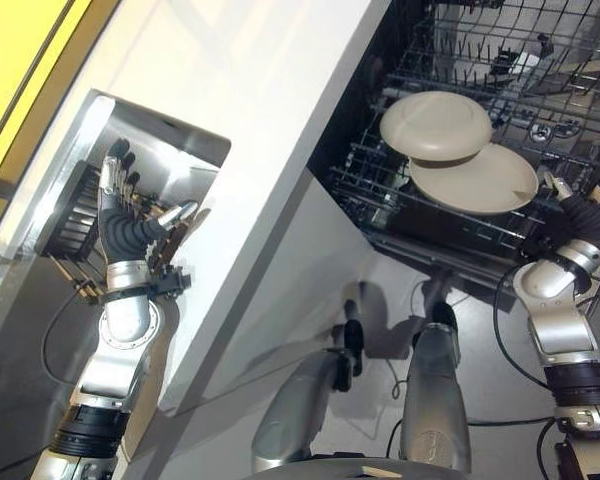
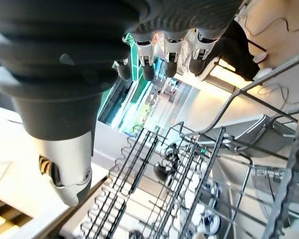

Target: Pick up plates and place into dishwasher.

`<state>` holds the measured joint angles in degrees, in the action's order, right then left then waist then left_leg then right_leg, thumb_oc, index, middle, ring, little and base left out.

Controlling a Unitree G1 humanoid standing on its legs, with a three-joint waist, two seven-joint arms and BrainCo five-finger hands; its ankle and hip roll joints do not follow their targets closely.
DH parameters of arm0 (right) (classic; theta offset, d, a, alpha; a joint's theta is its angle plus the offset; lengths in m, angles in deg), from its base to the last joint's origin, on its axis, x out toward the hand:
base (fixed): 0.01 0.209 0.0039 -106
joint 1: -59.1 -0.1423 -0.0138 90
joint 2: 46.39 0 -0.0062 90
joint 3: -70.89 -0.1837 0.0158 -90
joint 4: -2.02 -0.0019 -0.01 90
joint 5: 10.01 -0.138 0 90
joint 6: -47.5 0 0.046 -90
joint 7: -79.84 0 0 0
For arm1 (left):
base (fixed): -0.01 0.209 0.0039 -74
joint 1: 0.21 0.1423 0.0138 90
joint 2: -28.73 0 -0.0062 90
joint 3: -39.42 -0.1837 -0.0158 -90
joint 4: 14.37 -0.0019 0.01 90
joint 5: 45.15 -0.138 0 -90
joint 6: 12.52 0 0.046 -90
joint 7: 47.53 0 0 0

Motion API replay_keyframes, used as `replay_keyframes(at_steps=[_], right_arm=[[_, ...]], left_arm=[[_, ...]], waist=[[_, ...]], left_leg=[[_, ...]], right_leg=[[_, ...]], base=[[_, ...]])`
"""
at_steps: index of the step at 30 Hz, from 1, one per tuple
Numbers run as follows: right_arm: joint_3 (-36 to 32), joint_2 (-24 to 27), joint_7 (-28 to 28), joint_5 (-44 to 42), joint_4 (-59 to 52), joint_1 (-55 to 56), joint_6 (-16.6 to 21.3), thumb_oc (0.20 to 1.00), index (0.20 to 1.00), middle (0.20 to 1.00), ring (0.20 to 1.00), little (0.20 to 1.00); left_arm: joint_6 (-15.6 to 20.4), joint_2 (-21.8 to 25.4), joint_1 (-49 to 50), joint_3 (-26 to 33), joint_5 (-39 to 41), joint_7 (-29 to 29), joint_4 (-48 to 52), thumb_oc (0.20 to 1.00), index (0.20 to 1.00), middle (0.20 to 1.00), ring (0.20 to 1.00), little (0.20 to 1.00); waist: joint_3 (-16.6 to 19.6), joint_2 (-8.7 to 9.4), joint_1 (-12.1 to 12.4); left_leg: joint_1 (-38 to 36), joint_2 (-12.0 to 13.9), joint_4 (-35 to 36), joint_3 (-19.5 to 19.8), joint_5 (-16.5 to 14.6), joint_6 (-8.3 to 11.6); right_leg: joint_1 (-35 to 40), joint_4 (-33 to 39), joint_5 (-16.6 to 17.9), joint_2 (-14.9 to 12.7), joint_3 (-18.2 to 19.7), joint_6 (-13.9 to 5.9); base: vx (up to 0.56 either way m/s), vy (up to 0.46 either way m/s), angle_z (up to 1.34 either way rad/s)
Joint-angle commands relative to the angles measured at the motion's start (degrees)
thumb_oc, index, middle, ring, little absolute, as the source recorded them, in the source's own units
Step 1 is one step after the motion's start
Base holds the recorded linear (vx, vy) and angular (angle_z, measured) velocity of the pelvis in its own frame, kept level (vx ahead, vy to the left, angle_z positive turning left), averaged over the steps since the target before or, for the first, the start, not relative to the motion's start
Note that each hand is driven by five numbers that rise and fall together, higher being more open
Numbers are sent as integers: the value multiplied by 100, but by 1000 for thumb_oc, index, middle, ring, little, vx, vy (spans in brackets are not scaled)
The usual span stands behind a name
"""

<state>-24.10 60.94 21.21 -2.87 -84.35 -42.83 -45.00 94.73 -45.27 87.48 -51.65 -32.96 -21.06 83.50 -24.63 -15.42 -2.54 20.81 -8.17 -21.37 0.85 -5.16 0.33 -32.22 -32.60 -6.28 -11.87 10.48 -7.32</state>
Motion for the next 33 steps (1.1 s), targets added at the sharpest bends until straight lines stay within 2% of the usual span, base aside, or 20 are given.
replay_keyframes(at_steps=[1,4,6,13,17,20,23,25,29,31,33], right_arm=[[-399,76,-558,275,98,800,245,1000,1000,1000,1000,1000],[-397,-12,-763,367,91,914,393,1000,1000,1000,1000,1000],[-393,-55,-768,129,114,1021,483,1000,1000,1000,1000,1000],[-323,-314,-413,-688,374,1327,773,1000,1000,1000,1000,1000],[-115,-500,-509,-1060,536,1335,1033,1000,1000,1000,1000,1000],[95,-572,-391,-1260,714,1238,1065,1000,1000,1000,1000,1000],[326,-583,4,-1304,863,1099,1139,1000,1000,1000,1000,1000],[539,-582,537,-1294,830,1013,1139,1000,1000,1000,1000,1000],[1031,-523,1503,-1785,1034,552,1125,1000,1000,1000,1000,1000],[1220,-486,1661,-2041,1139,323,1232,1000,1000,1000,1000,1000],[1425,-490,2104,-2111,1284,-13,1220,1000,1000,1000,1000,1000]], left_arm=[[332,-167,156,492,157,-39,91,1000,1000,1000,1000,1000],[343,-182,210,515,200,-80,73,1000,1000,1000,1000,1000],[396,-182,253,518,225,-74,44,1000,1000,1000,1000,1000],[438,-196,402,558,252,-105,76,1000,1000,1000,1000,1000],[500,-231,392,447,213,-32,52,1000,1000,1000,1000,1000],[523,-225,331,331,209,73,42,1000,1000,1000,1000,1000],[534,-231,282,245,210,114,72,1000,1000,1000,1000,1000],[548,-235,255,172,201,144,91,1000,1000,1000,1000,1000],[438,-211,-4,-10,136,260,110,1000,1000,1000,1000,1000],[386,-169,-138,-110,109,329,114,1000,1000,1000,1000,1000],[266,-99,-357,-252,51,380,115,1000,1000,1000,1000,1000]], waist=[[265,-136,-301],[370,-129,-331],[419,-121,-358],[426,-105,-391],[352,-179,-415],[284,-258,-417],[189,-335,-393],[128,-373,-370],[-25,-390,-296],[-85,-382,-254],[-164,-350,-156]], left_leg=[[152,-87,-573,35,-447,177],[32,-67,-444,41,-439,191],[-33,-57,-378,37,-443,205],[-97,-22,-327,21,-472,203],[-91,-28,-289,8,-458,193],[-56,-53,-279,-2,-434,197],[-27,-75,-266,17,-413,198],[20,-102,-271,44,-389,208],[194,-106,-300,67,-327,223],[287,-94,-352,52,-314,227],[428,-116,-463,78,-318,217]], right_leg=[[417,765,361,-217,266,-44],[554,988,426,-267,321,-96],[621,1109,469,-291,361,-131],[703,1278,556,-366,392,-183],[678,1315,576,-377,427,-194],[639,1319,591,-385,455,-197],[587,1292,588,-400,447,-193],[532,1251,585,-395,435,-194],[339,1118,549,-365,380,-161],[239,1035,533,-355,340,-142],[119,861,482,-318,253,-86]], base=[[67,14,-5],[67,14,-9],[55,15,-12],[19,-1,-12],[-22,19,-4],[-30,33,-7],[-40,24,-7],[-49,9,-2],[-83,-22,-1],[-90,-46,5],[-86,-74,6]])
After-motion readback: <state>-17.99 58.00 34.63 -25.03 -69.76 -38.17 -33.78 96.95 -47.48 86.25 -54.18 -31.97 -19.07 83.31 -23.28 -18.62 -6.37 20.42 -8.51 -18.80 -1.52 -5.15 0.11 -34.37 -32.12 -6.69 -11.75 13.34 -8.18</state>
